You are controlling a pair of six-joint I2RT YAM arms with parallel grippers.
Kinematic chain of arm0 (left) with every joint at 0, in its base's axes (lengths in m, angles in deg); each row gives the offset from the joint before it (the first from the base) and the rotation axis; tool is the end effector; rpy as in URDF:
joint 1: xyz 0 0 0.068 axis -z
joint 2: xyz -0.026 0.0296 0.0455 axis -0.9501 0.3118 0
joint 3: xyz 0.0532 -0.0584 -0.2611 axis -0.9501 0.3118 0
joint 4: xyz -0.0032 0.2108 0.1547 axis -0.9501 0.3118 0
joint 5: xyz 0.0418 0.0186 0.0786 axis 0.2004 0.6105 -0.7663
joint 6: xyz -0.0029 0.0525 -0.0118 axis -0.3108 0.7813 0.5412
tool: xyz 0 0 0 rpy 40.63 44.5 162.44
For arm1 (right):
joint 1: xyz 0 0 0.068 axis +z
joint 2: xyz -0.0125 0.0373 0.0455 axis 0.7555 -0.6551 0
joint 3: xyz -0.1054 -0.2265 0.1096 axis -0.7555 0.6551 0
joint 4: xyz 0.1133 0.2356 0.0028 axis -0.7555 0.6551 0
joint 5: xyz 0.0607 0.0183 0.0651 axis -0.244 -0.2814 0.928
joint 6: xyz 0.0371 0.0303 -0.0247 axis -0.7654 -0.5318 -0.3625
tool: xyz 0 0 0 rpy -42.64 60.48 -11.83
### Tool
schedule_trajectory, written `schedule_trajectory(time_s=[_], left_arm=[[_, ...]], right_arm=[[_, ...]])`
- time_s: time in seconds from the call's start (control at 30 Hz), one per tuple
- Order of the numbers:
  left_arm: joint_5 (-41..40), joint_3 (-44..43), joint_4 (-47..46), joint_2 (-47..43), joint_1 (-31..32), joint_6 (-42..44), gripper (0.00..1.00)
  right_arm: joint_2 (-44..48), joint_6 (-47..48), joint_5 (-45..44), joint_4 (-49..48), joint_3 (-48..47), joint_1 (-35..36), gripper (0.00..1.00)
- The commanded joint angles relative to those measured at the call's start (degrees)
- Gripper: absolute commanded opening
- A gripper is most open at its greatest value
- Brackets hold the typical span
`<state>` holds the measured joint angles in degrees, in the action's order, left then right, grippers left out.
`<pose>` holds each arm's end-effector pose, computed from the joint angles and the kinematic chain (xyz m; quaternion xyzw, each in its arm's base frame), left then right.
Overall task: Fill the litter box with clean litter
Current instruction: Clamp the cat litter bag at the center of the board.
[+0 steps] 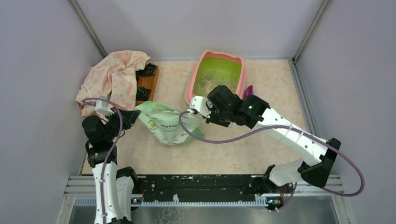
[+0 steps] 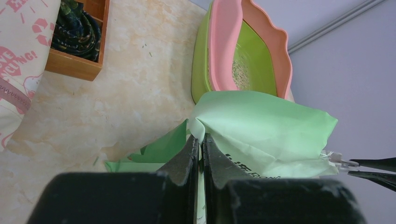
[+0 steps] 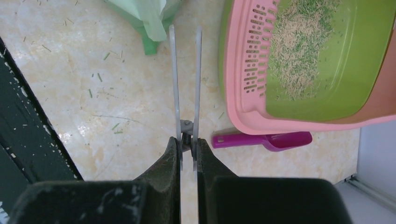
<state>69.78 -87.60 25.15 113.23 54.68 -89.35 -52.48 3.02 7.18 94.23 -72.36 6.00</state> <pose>0.1425 0.0215 0.2863 -0.1158 0.7491 -0.3191 0.5688 0.1539 0.2138 0.3724 -0.6221 0.7123 0.0225 0.3243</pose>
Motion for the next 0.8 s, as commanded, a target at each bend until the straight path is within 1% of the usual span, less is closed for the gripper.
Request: schedule_trajectory(time_s=[0.0, 0.27, 0.77], left_arm=[[1.68, 1.08, -0.22, 0.01, -0.42, -0.13, 0.09], [1.93, 0.95, -0.62, 0.03, -0.50, -0.57, 0.09], [2.46, 1.04, -0.93, 0.16, -0.60, -0.71, 0.09]], right_arm=[[4.30, -1.99, -1.16, 1.40, -1.05, 0.66, 0.00], [4.37, -2.65, 0.58, 2.88, -1.60, 1.16, 0.00], [1.54, -2.30, 1.96, 1.62, -2.91, 2.64, 0.00]])
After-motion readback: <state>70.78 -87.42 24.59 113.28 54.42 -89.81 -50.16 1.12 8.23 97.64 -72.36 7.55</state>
